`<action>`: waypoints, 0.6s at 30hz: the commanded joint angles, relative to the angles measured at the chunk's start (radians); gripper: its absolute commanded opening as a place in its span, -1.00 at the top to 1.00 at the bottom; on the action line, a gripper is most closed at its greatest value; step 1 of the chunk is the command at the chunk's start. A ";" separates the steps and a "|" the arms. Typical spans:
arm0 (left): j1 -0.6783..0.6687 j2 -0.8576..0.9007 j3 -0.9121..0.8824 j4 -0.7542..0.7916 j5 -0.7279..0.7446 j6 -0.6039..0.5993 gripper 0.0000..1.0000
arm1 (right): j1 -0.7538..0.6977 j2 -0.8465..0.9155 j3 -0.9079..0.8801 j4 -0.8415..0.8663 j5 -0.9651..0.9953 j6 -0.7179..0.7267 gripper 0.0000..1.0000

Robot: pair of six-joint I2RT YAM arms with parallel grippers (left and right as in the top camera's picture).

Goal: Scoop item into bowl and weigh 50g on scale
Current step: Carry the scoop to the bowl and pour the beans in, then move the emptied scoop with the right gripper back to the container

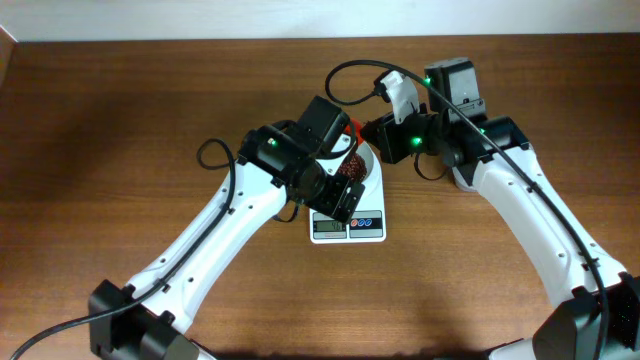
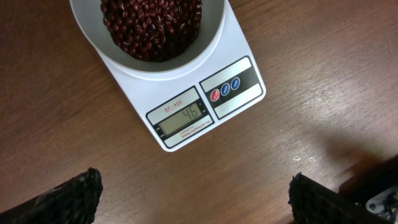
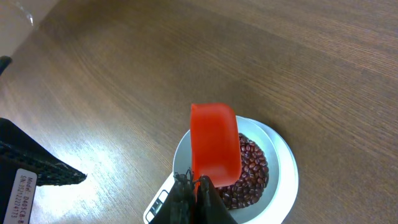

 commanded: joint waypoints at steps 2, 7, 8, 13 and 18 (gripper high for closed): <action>-0.002 -0.002 0.013 0.002 -0.004 0.002 -0.97 | -0.003 -0.025 0.005 -0.001 -0.009 0.007 0.92; -0.002 -0.002 0.013 0.002 -0.004 0.002 -0.98 | -0.003 -0.025 0.005 -0.008 -0.001 -0.027 0.92; -0.002 -0.002 0.013 0.002 -0.004 0.002 -0.97 | -0.002 -0.025 0.005 -0.008 0.000 -0.051 0.92; -0.002 -0.002 0.013 0.002 -0.004 0.002 -0.98 | 0.013 -0.079 0.005 -0.002 0.159 -0.266 0.92; -0.002 -0.002 0.013 0.002 -0.004 0.002 -0.98 | 0.099 -0.115 0.005 0.007 0.261 -0.444 0.92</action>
